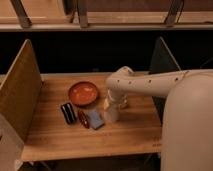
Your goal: Place the ceramic cup over the eraser
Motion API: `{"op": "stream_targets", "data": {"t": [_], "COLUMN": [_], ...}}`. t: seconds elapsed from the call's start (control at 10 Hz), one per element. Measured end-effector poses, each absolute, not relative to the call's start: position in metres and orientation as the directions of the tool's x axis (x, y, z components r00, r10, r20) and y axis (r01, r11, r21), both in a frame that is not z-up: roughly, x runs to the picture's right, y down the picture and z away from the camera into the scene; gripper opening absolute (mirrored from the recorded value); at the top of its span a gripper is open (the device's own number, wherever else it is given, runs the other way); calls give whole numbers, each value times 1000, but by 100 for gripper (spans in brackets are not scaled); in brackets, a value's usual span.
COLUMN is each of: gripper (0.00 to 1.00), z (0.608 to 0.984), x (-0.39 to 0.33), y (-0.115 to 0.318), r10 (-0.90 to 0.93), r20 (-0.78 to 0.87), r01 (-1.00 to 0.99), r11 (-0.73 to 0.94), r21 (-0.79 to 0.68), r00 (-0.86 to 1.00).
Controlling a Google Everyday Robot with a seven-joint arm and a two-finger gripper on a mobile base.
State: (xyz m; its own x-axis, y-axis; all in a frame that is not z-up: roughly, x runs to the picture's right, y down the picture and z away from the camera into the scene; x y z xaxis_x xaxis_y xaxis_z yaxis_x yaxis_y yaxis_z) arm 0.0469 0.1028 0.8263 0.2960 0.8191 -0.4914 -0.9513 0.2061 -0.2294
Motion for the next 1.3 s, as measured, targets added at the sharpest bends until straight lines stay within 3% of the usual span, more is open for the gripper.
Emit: {"op": "stream_targets", "data": {"t": [0.3, 0.5, 1.0, 1.3], "gripper": [12, 0, 0, 0], "z": [820, 782, 628, 587], "x": [42, 39, 60, 4], "y": [84, 47, -46, -82], "r10": [849, 882, 903, 872], "r20": [-434, -357, -164, -67], "r01": [-944, -939, -918, -868], "r11": [203, 221, 385, 470], "r21": [-261, -262, -97, -157], "r00": [302, 308, 397, 484]}}
